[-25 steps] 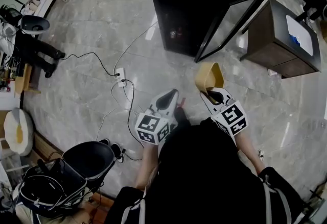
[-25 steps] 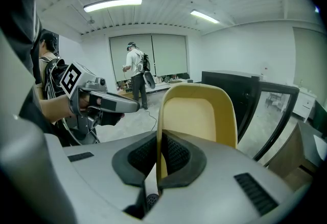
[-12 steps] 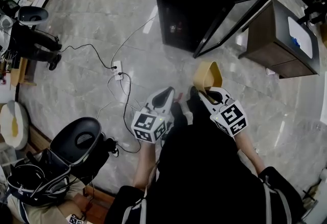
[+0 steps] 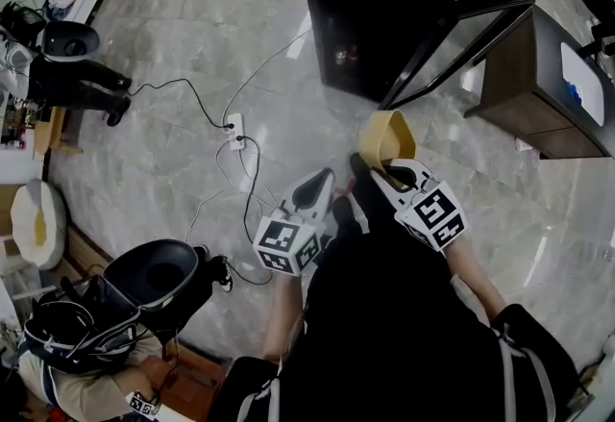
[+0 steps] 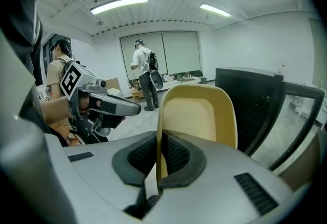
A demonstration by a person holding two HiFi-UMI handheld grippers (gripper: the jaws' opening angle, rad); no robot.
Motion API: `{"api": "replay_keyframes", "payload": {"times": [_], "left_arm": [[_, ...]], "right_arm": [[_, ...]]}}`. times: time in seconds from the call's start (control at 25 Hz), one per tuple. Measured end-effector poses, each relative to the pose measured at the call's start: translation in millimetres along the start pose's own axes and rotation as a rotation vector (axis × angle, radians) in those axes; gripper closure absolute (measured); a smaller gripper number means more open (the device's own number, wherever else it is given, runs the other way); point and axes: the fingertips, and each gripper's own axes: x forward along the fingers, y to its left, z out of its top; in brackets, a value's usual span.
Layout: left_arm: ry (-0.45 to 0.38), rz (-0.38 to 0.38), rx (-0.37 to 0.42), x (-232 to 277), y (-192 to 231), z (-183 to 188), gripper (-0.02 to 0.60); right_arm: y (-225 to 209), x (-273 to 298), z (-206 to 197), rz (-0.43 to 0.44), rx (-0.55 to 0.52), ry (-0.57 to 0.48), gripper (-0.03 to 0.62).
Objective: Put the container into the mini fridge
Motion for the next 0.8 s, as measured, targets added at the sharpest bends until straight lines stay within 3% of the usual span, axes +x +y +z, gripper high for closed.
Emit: {"api": "replay_keyframes", "payload": {"times": [0.44,0.8], "left_arm": [[-0.015,0.099,0.022,43.7,21.9,53.4,0.541],[-0.05,0.173,0.02,81.9,23.5,81.1,0.541]], "right_arm": [[-60.1,43.3,50.7,0.121,-0.042,-0.044,0.572],[-106.4,64.3,65.3,0.211,-0.085,-0.034,0.572]]}}
